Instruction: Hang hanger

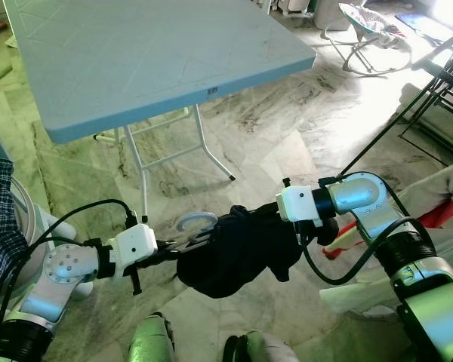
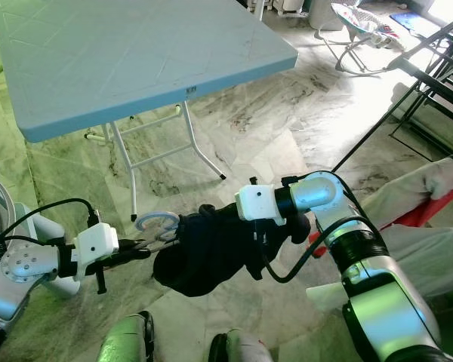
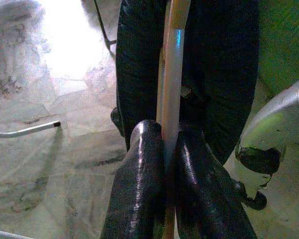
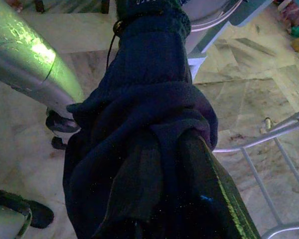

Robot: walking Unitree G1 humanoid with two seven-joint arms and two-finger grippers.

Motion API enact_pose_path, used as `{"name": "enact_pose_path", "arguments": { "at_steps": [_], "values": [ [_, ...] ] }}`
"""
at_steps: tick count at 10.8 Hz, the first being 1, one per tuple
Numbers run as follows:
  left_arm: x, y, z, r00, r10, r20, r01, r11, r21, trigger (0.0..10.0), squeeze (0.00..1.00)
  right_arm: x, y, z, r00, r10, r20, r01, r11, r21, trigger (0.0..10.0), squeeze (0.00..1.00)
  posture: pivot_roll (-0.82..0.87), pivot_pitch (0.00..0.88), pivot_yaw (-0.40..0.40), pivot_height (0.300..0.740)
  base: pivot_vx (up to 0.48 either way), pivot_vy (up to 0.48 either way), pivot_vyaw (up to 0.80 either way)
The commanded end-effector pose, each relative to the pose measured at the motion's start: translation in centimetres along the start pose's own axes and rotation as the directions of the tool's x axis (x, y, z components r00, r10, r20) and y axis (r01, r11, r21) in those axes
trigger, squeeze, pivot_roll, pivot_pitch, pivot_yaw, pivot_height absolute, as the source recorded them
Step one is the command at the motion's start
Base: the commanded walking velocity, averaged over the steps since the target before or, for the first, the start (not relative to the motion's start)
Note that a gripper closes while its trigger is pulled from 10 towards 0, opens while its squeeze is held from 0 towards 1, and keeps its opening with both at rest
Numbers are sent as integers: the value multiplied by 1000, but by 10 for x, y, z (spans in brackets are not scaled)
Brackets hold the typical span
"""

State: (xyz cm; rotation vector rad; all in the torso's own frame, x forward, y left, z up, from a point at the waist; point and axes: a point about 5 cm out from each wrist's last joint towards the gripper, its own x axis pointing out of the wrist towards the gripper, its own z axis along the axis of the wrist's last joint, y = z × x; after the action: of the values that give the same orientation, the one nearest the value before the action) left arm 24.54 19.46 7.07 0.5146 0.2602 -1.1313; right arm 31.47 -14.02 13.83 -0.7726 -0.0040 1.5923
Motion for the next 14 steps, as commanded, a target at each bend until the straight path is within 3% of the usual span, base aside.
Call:
{"name": "enact_pose_path", "arguments": {
  "at_steps": [1, 3, 4, 5, 8, 9, 10, 13, 14],
  "values": [
    [1, -4, -6, 1000, -7, -17, 6, 1000, -21, 0, 0, -10, -12, 8, 998, -53, 17, 53, 997, -46, 10000, 0, 24, 132, -102, 740, 0, 0, 0],
    [2, -2, -6, 999, 42, 5, -42, 999, -26, 0, 0, -10, -13, 8, 999, -50, 15, 51, 998, -40, 10000, 0, 27, 127, -103, 740, 0, 0, 0],
    [3, 2, -5, 994, 104, 39, -103, 994, -36, 0, 0, -9, -14, 8, 999, -36, 18, 36, 999, -11, 10000, 831, 30, 122, -102, 740, 0, 0, 0],
    [5, 4, -5, 987, 147, 61, -145, 989, -44, 0, 0, -10, -17, 7, 999, -48, 2, 48, 999, -8, 10000, 1000, 33, 116, -107, 740, 0, 0, 0],
    [10, 5, -3, 954, 268, 134, -256, 962, -96, 0, 0, -14, -30, 6, 987, -152, -46, 149, 987, -63, 10000, 1000, 41, 110, -112, 740, 0, 0, 0],
    [11, 7, -1, 938, 310, 155, -295, 949, -111, 0, 0, -15, -38, 8, 973, -224, -62, 216, 969, -119, 10000, 1000, 47, 106, -108, 740, 0, 0, 0],
    [11, 7, 0, 926, 337, 169, -317, 939, -132, 0, 0, -17, -47, 11, 947, -311, -76, 295, 939, -175, 10000, 1000, 49, 107, -106, 740, 0, 0, 0],
    [16, 7, 4, 916, 354, 191, -333, 934, -131, 0, 0, -26, -58, 12, 886, -455, -86, 427, 875, -229, 10000, 1000, 46, 112, -102, 740, 0, 0, 0],
    [17, 9, 5, 910, 364, 198, -342, 930, -136, 0, 0, -33, -63, 8, 820, -563, -105, 531, 817, -226, 10000, 1000, 49, 115, -103, 740, 0, 0, 0]
  ]
}}
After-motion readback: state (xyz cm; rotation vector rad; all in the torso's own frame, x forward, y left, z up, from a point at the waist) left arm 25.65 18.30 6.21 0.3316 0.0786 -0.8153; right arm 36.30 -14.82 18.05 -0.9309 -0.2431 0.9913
